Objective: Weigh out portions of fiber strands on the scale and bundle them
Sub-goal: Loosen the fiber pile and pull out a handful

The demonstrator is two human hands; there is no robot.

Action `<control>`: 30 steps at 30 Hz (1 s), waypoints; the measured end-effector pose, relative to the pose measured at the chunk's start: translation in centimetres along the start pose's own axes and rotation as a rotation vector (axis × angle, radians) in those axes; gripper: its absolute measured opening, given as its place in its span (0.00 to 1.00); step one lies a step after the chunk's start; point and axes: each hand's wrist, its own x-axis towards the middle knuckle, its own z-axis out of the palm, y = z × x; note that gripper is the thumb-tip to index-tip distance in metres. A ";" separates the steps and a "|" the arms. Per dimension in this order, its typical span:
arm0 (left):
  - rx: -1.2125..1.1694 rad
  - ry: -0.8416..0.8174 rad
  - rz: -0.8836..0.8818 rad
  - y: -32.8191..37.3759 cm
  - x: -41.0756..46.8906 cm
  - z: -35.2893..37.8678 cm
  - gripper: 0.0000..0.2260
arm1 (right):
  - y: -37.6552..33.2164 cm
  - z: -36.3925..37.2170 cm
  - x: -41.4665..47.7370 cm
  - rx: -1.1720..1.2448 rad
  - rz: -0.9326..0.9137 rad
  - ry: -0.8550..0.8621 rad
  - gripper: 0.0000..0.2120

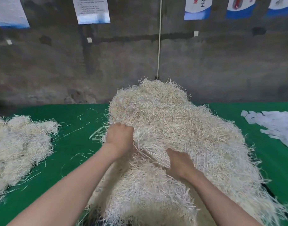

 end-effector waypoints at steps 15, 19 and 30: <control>-0.408 0.213 -0.322 -3.9 -0.6 -3.5 0.03 | -3.7 -10.2 -1.2 0.491 -0.189 0.103 0.59; -0.786 0.173 -0.336 -2.8 -0.2 -5.8 0.06 | -9.2 -9.4 -0.2 0.791 -0.185 -0.071 0.61; -1.611 -0.600 -0.206 -0.9 -3.1 -4.2 0.22 | -7.6 -3.7 0.0 1.187 0.120 -0.143 0.13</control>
